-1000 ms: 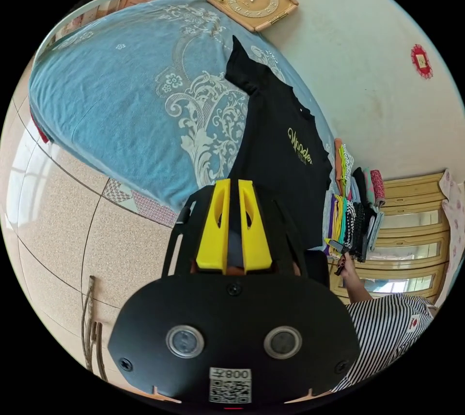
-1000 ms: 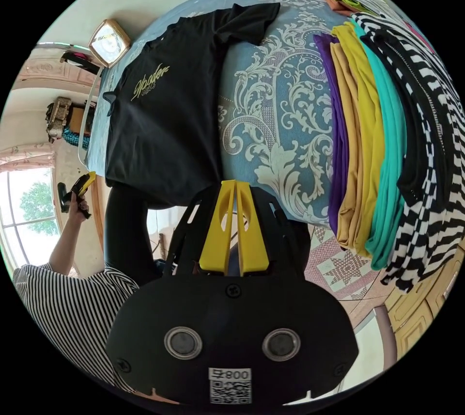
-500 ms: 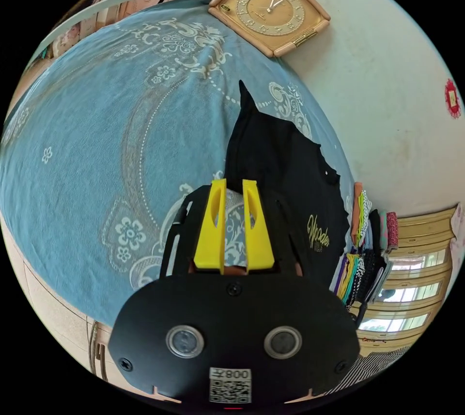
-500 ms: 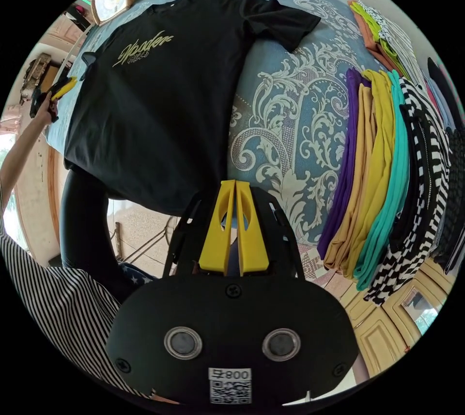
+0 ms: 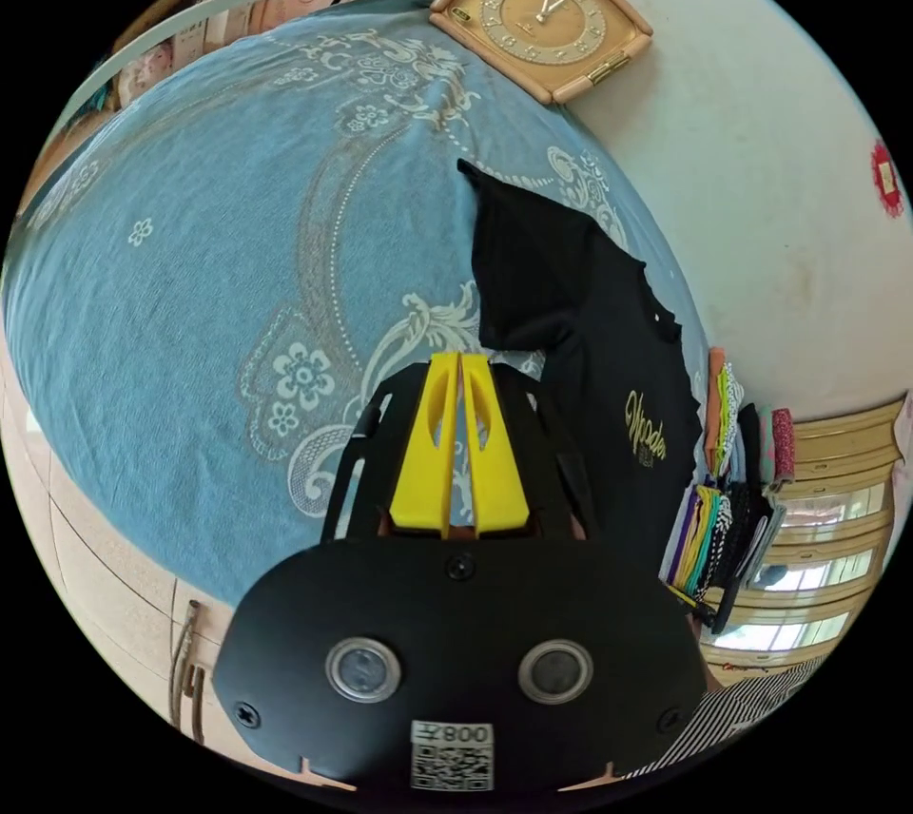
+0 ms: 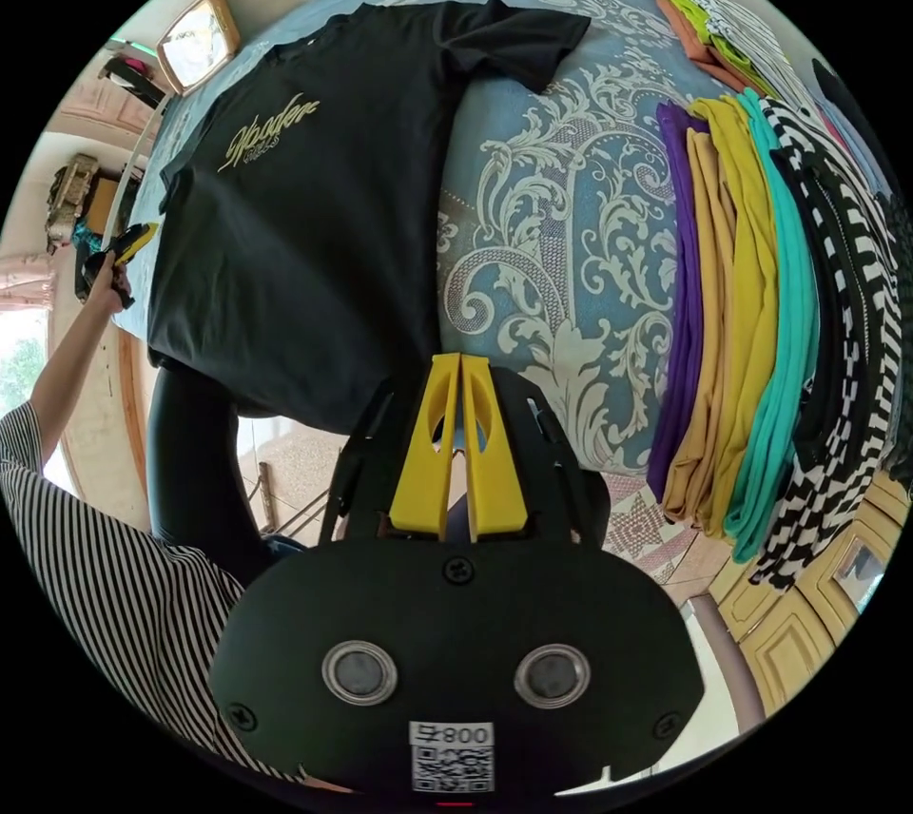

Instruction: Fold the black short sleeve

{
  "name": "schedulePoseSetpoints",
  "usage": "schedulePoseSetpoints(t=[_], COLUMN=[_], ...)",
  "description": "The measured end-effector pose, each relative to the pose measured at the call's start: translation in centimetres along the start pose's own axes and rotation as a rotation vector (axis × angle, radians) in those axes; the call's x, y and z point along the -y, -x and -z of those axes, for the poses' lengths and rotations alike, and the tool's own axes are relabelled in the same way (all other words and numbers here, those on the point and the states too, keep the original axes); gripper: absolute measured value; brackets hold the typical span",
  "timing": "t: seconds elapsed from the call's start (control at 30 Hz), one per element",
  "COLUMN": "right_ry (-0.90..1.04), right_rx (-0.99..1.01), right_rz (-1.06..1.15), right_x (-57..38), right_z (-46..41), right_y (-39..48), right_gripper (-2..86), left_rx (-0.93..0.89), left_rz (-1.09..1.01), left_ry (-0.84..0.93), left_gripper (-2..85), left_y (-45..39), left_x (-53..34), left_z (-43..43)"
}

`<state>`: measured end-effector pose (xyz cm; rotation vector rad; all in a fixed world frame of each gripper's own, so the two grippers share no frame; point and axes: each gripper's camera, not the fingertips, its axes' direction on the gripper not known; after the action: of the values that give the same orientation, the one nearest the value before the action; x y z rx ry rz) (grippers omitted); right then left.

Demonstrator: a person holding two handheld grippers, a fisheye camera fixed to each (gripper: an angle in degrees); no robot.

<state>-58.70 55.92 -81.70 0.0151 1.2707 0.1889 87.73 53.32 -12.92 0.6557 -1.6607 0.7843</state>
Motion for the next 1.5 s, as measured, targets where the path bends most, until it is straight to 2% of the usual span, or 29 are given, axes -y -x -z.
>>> schedulePoseSetpoints(t=[0.1, 0.2, 0.4, 0.47, 0.6, 0.77, 1.07, 1.13, 1.27, 1.5], right_ry=[-0.048, -0.175, -0.358, -0.397, -0.448, -0.452, -0.463, -0.458, -0.451, -0.446], right_rx=[0.129, 0.188, 0.163, 0.157, 0.159, 0.12, 0.146, 0.174, 0.212, 0.27], right_rz=[-0.034, -0.043, -0.045, -0.027, -0.017, 0.013, 0.053, 0.063, 0.063, 0.064], right_x=[-0.3, -0.1, 4.2, 5.5, 8.1, 9.6, 10.1, 10.4, 11.2, 12.4], right_z=[0.4, 1.5, 1.5, 1.2, -0.4, -3.2, -7.6, -8.4, -9.5, -11.5], right_y=[-1.5, -2.5, -4.9, -5.5, -6.7, -6.9, -7.7, -8.0, -8.5, -9.1], right_gripper=[0.1, 0.3, 2.3, 3.8, 6.3, 6.7, 6.4, 6.2, 5.0, 2.5], left_rx=[-0.115, -0.245, -0.407, -0.442, -0.416, -0.283, 0.004, 0.069, 0.171, 0.185], left_rz=[-0.053, -0.194, -0.566, -0.705, -0.91, -1.116, -1.229, -1.248, -1.311, -1.303], left_ry=[-0.076, -0.023, 0.247, 0.335, 0.424, 0.474, 0.452, 0.483, 0.432, 0.436], left_gripper=[1.0, 1.8, 5.1, 6.2, 6.9, 7.5, 8.8, 8.5, 7.2, 2.7], left_y=[-5.5, -14.3, -39.6, -50.5, -66.1, -84.9, -104.2, -106.8, -111.5, -116.0], left_x=[0.9, 2.3, 3.7, 3.6, 2.8, 1.8, 2.1, 2.0, 2.1, 4.1], left_z=[1.4, 0.2, -8.3, -12.3, -17.4, -23.2, -30.3, -31.9, -32.2, -32.4])
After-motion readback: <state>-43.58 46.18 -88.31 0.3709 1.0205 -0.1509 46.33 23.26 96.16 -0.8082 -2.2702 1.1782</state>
